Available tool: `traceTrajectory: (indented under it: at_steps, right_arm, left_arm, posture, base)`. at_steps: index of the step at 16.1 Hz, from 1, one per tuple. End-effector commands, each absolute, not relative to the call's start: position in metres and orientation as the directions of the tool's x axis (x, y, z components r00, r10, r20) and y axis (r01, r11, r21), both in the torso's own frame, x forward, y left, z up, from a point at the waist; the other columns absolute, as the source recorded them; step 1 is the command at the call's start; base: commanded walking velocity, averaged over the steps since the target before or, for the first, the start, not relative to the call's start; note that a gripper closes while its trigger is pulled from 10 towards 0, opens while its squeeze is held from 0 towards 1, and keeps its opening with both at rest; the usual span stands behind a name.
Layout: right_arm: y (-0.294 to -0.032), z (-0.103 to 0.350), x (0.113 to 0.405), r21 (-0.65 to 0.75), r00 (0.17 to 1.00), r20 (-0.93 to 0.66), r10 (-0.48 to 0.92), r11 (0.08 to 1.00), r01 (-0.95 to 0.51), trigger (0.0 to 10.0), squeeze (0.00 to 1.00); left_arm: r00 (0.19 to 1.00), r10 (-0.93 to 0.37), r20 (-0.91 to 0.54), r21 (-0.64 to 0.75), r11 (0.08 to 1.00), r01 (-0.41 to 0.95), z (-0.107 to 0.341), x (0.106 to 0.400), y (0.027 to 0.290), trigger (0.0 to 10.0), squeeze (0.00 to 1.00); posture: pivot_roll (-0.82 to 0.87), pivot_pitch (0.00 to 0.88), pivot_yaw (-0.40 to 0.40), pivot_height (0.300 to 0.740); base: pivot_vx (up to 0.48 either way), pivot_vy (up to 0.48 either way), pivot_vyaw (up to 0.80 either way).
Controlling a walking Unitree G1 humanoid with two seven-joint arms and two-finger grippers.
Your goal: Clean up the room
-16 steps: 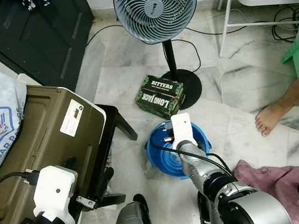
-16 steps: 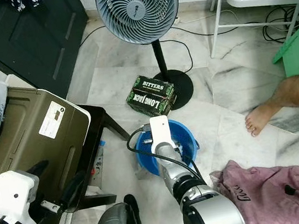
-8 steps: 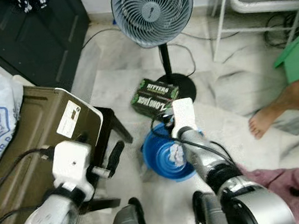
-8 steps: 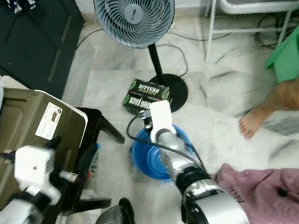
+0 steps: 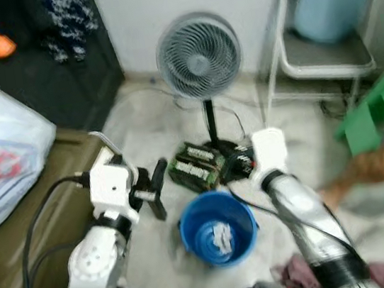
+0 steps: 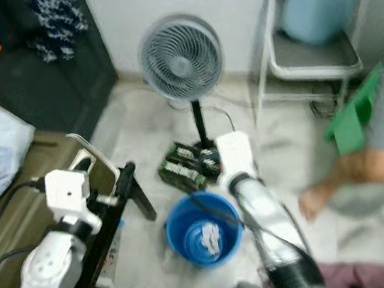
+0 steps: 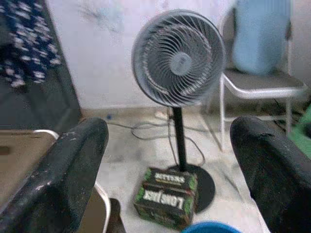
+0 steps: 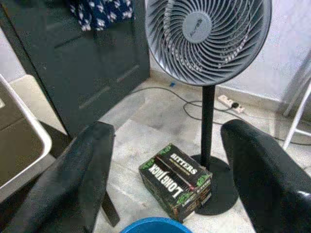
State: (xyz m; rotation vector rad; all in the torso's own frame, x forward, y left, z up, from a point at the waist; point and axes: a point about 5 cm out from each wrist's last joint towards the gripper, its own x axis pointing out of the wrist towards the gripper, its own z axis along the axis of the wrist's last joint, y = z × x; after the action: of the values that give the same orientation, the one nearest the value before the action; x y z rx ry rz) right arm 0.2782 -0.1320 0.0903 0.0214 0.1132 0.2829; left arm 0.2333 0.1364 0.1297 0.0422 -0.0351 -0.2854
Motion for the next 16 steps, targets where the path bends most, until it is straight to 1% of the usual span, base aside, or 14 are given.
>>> traceTrajectory:
  at_steps: [1, 4, 5, 6, 9, 12, 16]
  right_arm:
    - [-0.145, 0.094, 0.273, 0.049, 0.969, -0.099, 0.228, 0.973, -0.224, 10.0, 1.00]
    - [-0.161, 0.096, 0.262, 0.022, 0.985, -0.094, 0.145, 0.989, -0.143, 10.0, 1.00]
    - [-0.163, 0.094, 0.258, 0.014, 0.987, -0.111, 0.114, 0.993, -0.113, 10.0, 0.91]
    - [-0.166, 0.095, 0.260, 0.029, 0.989, -0.110, 0.099, 0.995, -0.096, 10.0, 0.00]
    - [-0.166, 0.102, 0.266, 0.019, 0.991, -0.082, 0.106, 0.994, -0.105, 10.0, 0.00]
    - [-0.163, 0.105, 0.263, 0.007, 0.987, -0.086, 0.137, 0.990, -0.137, 10.0, 0.00]
    - [-0.167, 0.104, 0.263, -0.004, 0.985, -0.095, 0.146, 0.989, -0.147, 10.0, 0.00]
  left_arm:
    - [0.972, -0.235, 0.028, 0.060, 0.971, 0.233, 0.125, 0.235, 0.144, 10.0, 0.00]
    - [0.985, -0.173, 0.019, 0.054, 0.984, 0.172, 0.119, 0.230, 0.154, 10.0, 0.00]
    - [0.986, -0.167, 0.007, 0.054, 0.985, 0.166, 0.114, 0.227, 0.155, 10.0, 0.00]
    - [0.986, -0.165, 0.019, 0.065, 0.984, 0.163, 0.115, 0.228, 0.155, 10.0, 0.00]
    - [0.986, -0.165, 0.027, 0.060, 0.985, 0.163, 0.116, 0.234, 0.153, 10.0, 0.00]
    - [0.983, -0.178, 0.036, 0.031, 0.984, 0.177, 0.117, 0.235, 0.154, 10.0, 0.00]
    - [0.986, -0.165, 0.027, 0.058, 0.985, 0.163, 0.116, 0.238, 0.157, 10.0, 0.00]
  posture:
    - [-0.03, 0.000, 0.011, 0.740]
    - [-0.04, 0.000, 0.013, 0.740]
    - [-0.05, 0.000, 0.021, 0.740]
    - [-0.06, 0.000, 0.032, 0.740]
    - [-0.07, 0.000, 0.035, 0.740]
    - [-0.08, 0.000, 0.027, 0.740]
    - [-0.08, 0.000, 0.023, 0.740]
  base:
    - [0.000, 0.000, 0.00]
    - [0.000, 0.000, 0.00]
    - [0.000, 0.000, 0.00]
    - [0.000, 0.000, 0.80]
    - [0.000, 0.000, 0.80]
    - [0.000, 0.000, 0.80]
    - [0.000, 0.000, 0.80]
